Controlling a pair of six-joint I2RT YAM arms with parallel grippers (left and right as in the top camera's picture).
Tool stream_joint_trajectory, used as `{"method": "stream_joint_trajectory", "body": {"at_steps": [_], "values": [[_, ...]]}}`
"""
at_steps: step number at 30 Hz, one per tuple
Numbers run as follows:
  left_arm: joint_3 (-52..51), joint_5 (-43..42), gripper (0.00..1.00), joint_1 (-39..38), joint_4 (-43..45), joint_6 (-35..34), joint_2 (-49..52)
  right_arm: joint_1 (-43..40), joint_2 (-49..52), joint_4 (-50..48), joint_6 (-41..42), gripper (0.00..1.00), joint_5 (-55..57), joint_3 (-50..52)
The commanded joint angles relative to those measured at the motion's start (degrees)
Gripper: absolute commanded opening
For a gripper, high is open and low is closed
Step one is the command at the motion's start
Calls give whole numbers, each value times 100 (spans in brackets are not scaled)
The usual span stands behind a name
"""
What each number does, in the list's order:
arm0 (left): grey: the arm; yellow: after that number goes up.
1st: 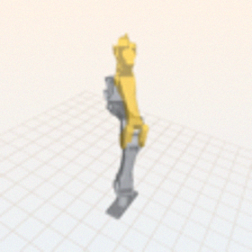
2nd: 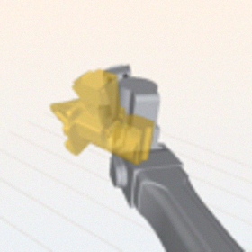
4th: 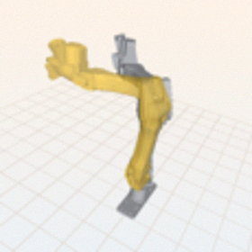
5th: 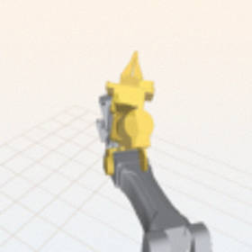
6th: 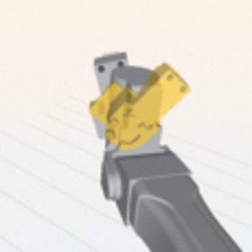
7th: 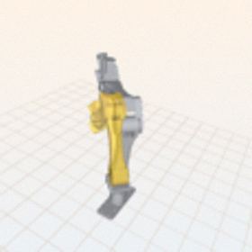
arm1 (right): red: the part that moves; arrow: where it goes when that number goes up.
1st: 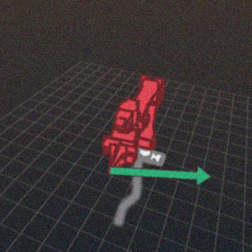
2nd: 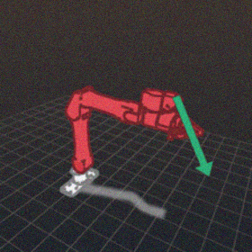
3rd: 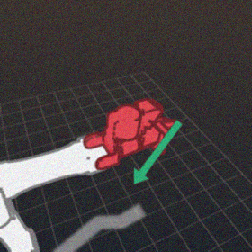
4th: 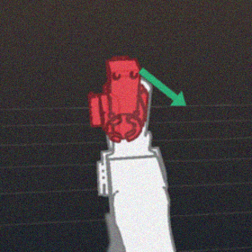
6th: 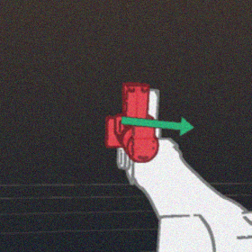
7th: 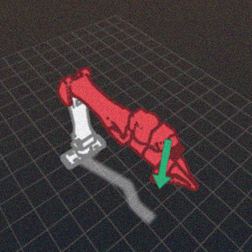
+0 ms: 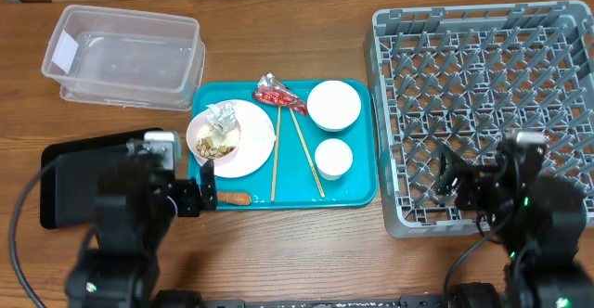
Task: Sort waste into correct bins and load items into the dishwasher
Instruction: 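Reach left gripper to the crumpled foil on the pink plate and grasp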
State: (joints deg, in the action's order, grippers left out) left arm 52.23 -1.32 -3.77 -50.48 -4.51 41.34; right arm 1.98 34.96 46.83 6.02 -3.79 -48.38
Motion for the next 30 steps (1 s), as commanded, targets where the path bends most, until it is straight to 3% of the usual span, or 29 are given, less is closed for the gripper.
{"method": "stream_joint_trajectory", "body": {"at_steps": [1, 4, 7, 14, 30], "values": [[1047, -212, 100, 4, -883, -83, 492, 24, 645, 682, 13, 100, -50, -914], [1440, -260, 100, 4, -1502, -85, 756, 26, 1062, 1165, 0, 100, -59, -1370], [1473, -463, 100, 4, -1550, -85, 846, 26, 1292, 1386, 0, 100, -57, -1550], [1478, -385, 100, 4, -356, -238, 1373, 20, 1325, 1405, -2, 100, 81, -1550], [2444, -282, 100, -4, 634, -260, 5333, 20, 1362, 1547, 0, 100, 79, -1550]]}}
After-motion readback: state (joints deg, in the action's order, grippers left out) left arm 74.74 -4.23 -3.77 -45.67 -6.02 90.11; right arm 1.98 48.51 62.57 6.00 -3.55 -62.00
